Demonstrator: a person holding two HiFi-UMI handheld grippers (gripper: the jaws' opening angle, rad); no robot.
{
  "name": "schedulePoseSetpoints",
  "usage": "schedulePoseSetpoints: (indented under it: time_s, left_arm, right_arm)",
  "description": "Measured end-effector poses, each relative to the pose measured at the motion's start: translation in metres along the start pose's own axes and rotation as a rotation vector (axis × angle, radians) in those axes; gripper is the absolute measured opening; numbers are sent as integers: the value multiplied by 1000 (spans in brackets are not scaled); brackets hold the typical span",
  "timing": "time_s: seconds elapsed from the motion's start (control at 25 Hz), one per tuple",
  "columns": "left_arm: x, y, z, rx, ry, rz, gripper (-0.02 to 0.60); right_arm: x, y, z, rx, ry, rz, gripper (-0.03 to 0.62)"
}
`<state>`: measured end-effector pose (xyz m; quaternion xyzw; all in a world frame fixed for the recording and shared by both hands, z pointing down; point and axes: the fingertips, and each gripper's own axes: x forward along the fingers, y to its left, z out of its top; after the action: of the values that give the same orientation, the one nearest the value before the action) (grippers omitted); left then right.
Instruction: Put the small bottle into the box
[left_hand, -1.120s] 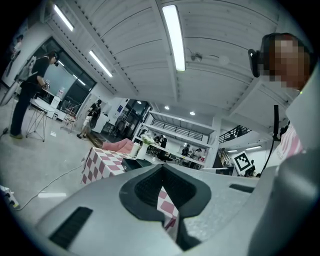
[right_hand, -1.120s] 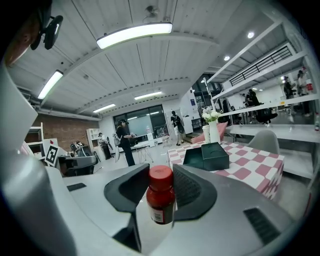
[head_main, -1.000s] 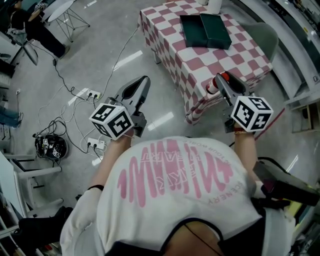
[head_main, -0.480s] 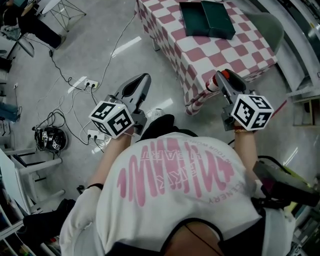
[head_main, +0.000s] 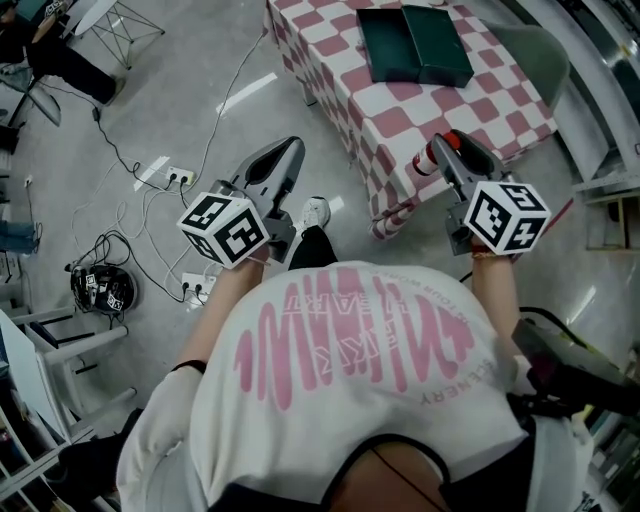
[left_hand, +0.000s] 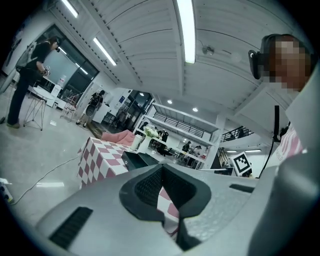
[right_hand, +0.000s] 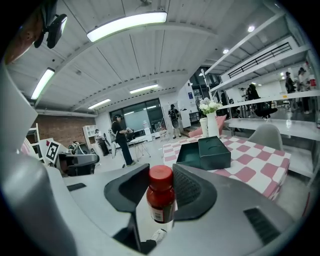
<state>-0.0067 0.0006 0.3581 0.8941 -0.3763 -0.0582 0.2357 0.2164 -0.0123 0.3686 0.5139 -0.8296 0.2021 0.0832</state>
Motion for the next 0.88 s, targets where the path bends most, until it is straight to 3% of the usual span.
schedulePoseSetpoints:
  time_s: [0.88]
  left_arm:
    - [130,105,109,30,28,-193,6]
  right_arm:
    - [118,-52,89,42,-62,-216,144]
